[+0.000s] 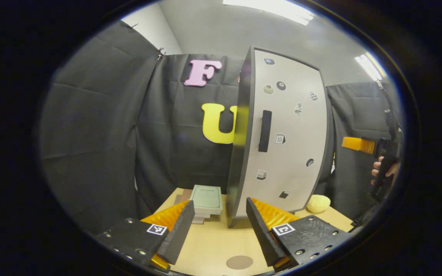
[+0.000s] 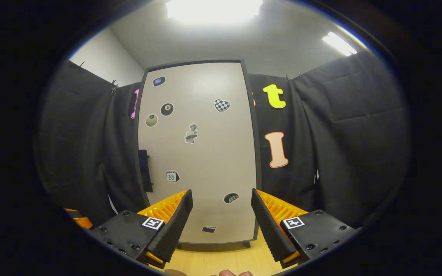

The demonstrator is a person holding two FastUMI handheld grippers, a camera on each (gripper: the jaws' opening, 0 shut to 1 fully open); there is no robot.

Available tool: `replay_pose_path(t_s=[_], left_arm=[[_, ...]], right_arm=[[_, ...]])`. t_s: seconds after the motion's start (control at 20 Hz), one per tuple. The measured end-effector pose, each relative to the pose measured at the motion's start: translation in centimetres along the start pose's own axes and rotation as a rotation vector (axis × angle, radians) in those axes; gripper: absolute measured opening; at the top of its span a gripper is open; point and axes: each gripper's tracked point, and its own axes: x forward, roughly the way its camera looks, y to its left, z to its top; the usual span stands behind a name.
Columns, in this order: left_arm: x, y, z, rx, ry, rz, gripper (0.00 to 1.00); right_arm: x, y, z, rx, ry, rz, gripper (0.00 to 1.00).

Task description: Open the cabinet door with the right hand, grasp the bottle in the cabinet with the left hand and place it on the coaster, then close the cabinet door with the right hand.

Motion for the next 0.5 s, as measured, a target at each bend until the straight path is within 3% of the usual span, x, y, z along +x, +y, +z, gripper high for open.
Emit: replay_pose_path(t_s=[0.2,0.25,0.3,0.4,0.5], left_arm=[[-0.6,2.3,-0.8,-0.054,0.010,0.067,0.84],[-0.8,3.0,-1.2,-0.072,0.017,0.080,0.84],[-0.9,3.7,-1.4,-0.088,0.022,0.096,0.84],[-1.5,5.1,-1.7,-0.112,0.023,0.128,0.84],[-2.1,6.5,-2.0,-0.117,0.021,0.176,0.82]], right_arm=[[1.8,3.2,1.0,-0.069,0.013,0.051,0.97],[2.3,4.3,1.0,-0.079,0.018,0.073,0.92],[2.8,5.5,1.0,-0.083,0.027,0.097,0.97],[3.6,7.3,0.6,-0.103,0.063,0.119,0.93],[4.5,9.5,0.1,-0.105,0.090,0.150,0.99]])
